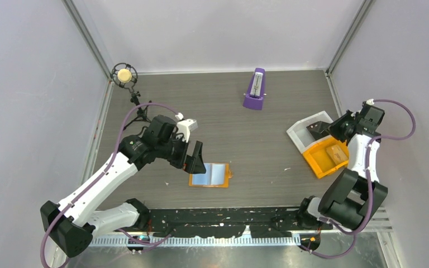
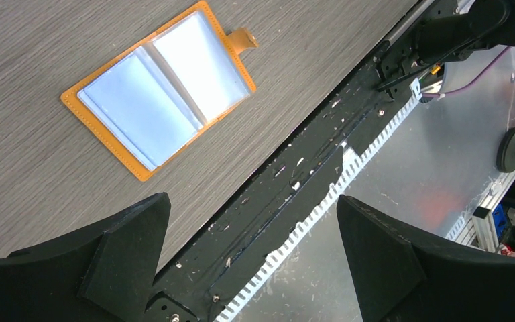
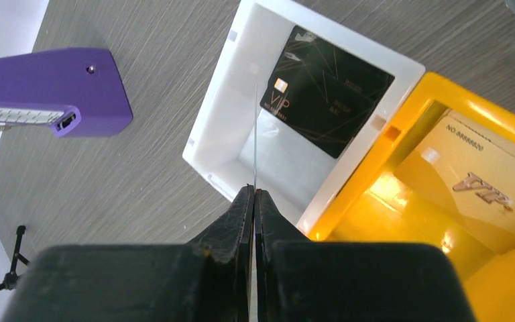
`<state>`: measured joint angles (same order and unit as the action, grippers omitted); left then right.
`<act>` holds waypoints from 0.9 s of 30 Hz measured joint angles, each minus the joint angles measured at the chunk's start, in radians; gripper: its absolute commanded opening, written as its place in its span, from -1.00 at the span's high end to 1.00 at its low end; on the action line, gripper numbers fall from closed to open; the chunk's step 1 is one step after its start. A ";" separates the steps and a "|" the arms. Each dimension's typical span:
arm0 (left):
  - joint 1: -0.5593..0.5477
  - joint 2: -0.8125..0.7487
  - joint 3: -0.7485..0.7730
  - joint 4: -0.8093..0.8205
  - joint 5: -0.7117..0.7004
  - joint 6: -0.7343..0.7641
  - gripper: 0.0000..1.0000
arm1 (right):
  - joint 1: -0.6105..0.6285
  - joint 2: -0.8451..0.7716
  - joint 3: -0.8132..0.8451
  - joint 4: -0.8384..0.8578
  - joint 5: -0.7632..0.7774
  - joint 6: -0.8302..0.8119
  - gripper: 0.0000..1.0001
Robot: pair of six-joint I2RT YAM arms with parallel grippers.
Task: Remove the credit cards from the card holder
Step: Place the credit card in the storage box.
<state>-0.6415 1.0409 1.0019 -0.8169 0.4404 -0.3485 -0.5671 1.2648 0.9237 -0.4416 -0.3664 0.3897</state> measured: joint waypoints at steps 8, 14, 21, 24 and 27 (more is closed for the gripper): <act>0.000 -0.004 0.000 -0.019 -0.024 0.017 -0.98 | 0.000 0.116 -0.002 0.139 -0.001 0.051 0.89; 0.000 -0.010 0.000 -0.023 -0.034 0.018 -0.98 | 0.000 0.163 -0.029 0.223 0.004 0.085 0.89; 0.000 -0.015 0.000 -0.028 -0.050 0.021 -0.98 | -0.006 0.219 -0.033 0.269 0.025 0.095 0.81; 0.000 -0.015 0.000 -0.031 -0.057 0.022 -0.98 | -0.007 0.241 -0.033 0.278 0.030 0.097 0.71; 0.000 -0.015 0.000 -0.033 -0.064 0.024 -0.98 | -0.013 0.251 -0.033 0.281 0.037 0.098 0.62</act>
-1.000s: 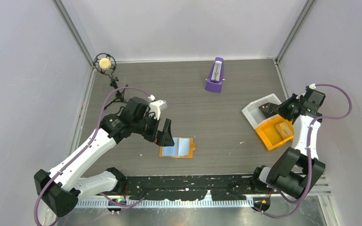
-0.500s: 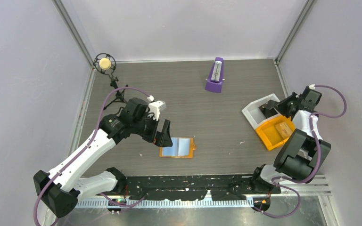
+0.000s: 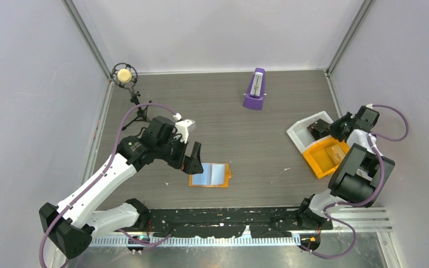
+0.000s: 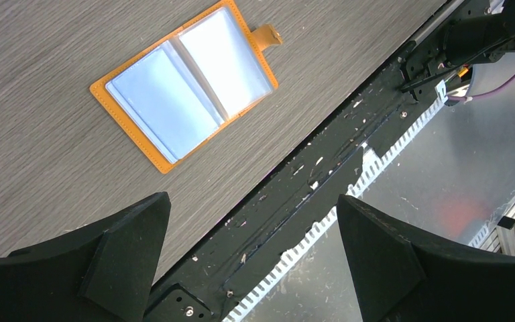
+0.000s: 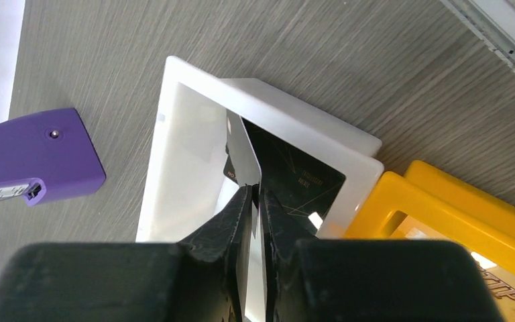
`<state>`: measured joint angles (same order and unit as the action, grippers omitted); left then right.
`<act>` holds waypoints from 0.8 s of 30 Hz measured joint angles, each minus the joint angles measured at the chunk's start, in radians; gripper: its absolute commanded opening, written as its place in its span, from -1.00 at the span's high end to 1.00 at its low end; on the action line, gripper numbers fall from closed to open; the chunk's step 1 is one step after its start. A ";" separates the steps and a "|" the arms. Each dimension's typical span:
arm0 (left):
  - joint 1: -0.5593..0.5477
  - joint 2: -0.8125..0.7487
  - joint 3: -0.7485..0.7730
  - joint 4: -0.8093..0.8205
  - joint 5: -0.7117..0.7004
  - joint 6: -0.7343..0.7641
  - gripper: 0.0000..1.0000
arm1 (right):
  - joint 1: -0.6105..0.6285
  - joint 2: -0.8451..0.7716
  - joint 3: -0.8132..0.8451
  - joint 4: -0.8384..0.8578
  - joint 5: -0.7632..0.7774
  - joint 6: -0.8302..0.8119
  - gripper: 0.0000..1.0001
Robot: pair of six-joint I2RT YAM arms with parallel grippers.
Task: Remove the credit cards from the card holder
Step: Place the credit card in the storage box.
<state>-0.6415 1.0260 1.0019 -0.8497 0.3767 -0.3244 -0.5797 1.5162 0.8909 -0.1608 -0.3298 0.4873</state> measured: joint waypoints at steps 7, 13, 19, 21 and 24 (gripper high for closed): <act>0.000 0.000 0.000 -0.001 -0.016 0.000 -0.98 | -0.010 0.013 0.006 -0.018 0.031 -0.006 0.53; 0.000 0.000 0.000 -0.002 -0.019 0.000 -0.98 | -0.010 0.008 0.043 -0.067 0.059 -0.021 0.46; 0.000 -0.001 0.000 -0.002 -0.019 0.000 -0.98 | -0.010 -0.026 0.088 -0.133 0.098 -0.045 0.49; 0.000 -0.002 0.000 -0.002 -0.019 0.000 -0.98 | -0.004 -0.039 0.101 -0.147 0.108 -0.055 0.57; 0.000 -0.003 0.000 -0.002 -0.018 0.000 -0.98 | 0.023 -0.060 0.113 -0.159 0.140 -0.081 0.67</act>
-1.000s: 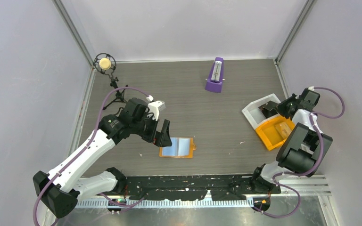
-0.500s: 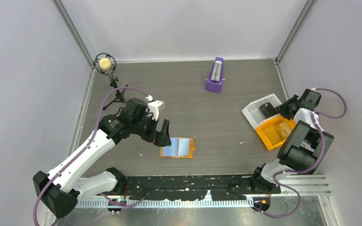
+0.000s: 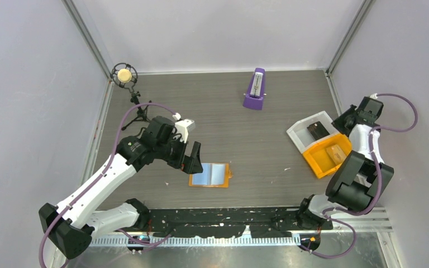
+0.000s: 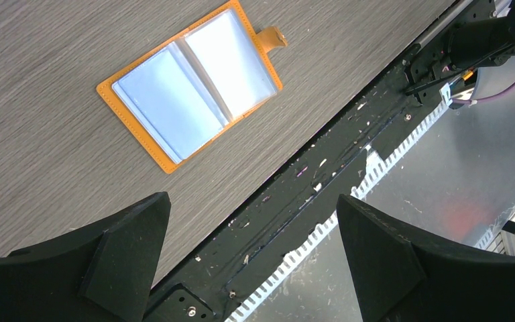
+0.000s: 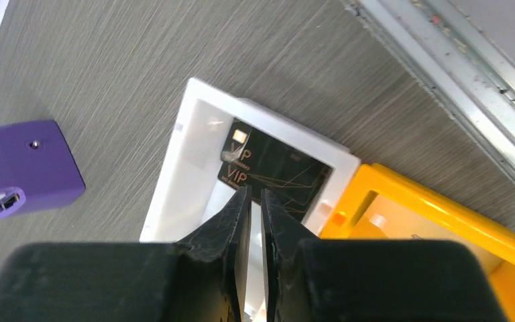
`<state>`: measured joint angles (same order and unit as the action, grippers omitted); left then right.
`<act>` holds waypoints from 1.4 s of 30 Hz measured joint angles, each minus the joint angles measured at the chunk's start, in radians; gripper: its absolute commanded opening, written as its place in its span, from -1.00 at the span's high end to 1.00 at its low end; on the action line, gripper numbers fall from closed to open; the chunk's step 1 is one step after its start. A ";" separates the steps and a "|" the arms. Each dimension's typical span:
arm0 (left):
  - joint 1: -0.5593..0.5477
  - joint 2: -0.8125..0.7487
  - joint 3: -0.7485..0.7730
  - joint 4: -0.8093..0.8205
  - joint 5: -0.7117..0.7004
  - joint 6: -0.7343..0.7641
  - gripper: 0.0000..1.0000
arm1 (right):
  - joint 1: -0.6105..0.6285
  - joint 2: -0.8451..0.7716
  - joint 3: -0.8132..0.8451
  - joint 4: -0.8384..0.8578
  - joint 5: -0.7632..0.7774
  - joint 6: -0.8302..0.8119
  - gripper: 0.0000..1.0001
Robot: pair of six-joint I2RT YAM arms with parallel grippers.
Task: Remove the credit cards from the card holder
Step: Place the credit card in the storage box.
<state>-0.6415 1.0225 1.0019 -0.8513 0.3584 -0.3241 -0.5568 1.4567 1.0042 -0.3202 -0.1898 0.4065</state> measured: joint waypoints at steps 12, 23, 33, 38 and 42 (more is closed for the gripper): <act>0.000 -0.008 0.000 0.000 -0.001 0.000 -0.98 | 0.223 0.136 0.102 -0.059 0.088 -0.132 0.89; 0.000 -0.008 0.000 -0.006 -0.023 0.000 -0.98 | 0.230 0.202 0.049 -0.043 0.088 -0.090 0.89; 0.000 -0.004 0.003 -0.009 -0.030 0.000 -0.98 | 0.241 0.248 0.023 0.001 0.088 -0.056 0.89; 0.000 0.007 0.006 -0.017 -0.038 0.000 -0.98 | 0.251 0.267 0.022 0.016 0.093 -0.051 0.89; 0.000 0.013 0.008 -0.021 -0.045 0.000 -0.98 | 0.256 0.272 0.022 0.022 0.107 -0.051 0.89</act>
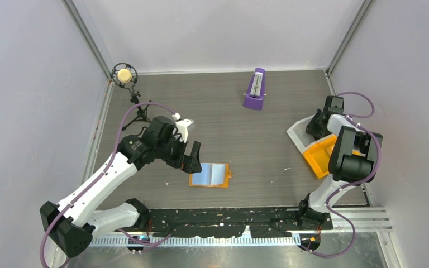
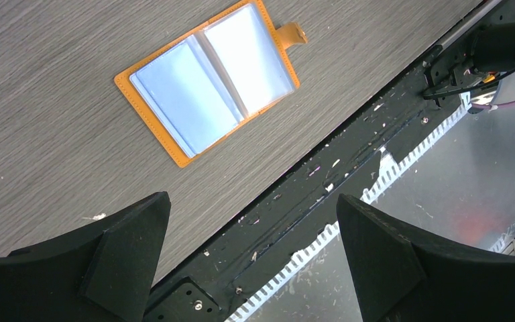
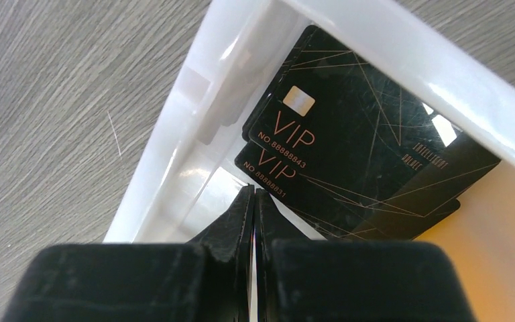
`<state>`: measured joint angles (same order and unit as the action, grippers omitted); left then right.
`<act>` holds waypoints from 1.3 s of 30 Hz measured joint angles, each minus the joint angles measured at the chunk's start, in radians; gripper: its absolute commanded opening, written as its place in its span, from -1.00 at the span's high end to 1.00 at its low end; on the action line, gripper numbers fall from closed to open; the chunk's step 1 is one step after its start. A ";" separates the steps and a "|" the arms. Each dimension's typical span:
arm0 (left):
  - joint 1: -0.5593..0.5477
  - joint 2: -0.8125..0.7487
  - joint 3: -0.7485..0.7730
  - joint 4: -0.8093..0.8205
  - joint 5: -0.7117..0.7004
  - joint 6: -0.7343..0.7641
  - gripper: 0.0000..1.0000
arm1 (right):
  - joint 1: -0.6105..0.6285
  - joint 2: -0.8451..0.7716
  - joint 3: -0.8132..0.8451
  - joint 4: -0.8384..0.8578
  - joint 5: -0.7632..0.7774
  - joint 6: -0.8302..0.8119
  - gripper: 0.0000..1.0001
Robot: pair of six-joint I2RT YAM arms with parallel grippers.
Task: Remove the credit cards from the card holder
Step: Place the credit card in the storage box, then reset both arms
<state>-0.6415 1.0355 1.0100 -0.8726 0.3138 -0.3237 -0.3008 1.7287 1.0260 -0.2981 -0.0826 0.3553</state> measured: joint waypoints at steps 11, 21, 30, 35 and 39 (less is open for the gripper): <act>0.000 0.024 0.004 -0.003 -0.001 0.000 -0.98 | 0.005 0.002 0.000 0.006 0.082 -0.006 0.90; 0.000 0.027 0.006 -0.009 -0.008 0.006 -0.98 | 0.005 0.010 0.015 -0.007 0.144 -0.026 0.90; 0.000 0.023 0.013 -0.010 -0.013 0.012 -0.98 | 0.049 -0.064 0.052 -0.101 0.124 -0.061 0.83; 0.000 -0.016 0.013 0.002 -0.015 -0.004 -0.98 | 0.118 -0.235 0.064 -0.176 0.079 -0.071 0.59; 0.000 -0.059 0.015 0.018 -0.026 -0.021 -0.98 | 0.197 -0.408 0.047 -0.212 0.054 -0.073 0.20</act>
<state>-0.6415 0.9768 1.0252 -0.8543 0.2874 -0.3447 -0.1036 1.3205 1.0729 -0.5102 -0.0288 0.2821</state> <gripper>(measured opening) 0.991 0.273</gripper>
